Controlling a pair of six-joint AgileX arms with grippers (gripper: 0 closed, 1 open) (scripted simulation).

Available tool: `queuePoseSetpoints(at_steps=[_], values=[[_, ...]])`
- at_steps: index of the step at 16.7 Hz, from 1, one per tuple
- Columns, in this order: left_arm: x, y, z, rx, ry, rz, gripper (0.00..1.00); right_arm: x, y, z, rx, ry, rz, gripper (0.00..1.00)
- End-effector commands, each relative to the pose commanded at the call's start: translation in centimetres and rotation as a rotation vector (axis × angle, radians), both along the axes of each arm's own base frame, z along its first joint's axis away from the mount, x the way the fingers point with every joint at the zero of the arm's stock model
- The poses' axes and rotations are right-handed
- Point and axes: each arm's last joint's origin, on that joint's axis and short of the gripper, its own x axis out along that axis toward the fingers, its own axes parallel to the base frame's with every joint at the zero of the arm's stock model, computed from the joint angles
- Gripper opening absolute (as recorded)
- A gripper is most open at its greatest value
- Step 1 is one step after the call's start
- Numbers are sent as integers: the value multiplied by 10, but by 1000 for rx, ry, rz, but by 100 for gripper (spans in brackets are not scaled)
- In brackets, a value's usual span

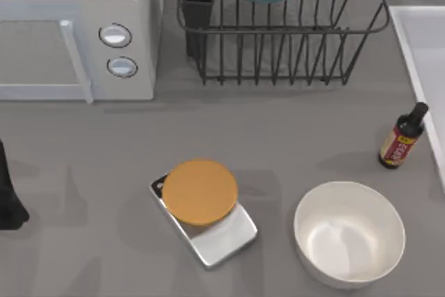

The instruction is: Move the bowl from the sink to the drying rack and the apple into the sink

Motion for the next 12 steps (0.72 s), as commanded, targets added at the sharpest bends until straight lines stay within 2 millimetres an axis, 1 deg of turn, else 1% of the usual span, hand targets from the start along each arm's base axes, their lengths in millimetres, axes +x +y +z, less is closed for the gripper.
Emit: queuePoseSetpoints(at_steps=[2,4,9,12], values=[[0,0,0,0,0,0,100,-5,3,-17,5,8,-2,0],[0,0,0,0,0,0,100,-9,6,-27,9,16,-3,0],[0,0,0,0,0,0,100,-9,6,-29,10,17,-3,0],[0,0,0,0,0,0,100,-9,6,-29,10,17,-3,23]])
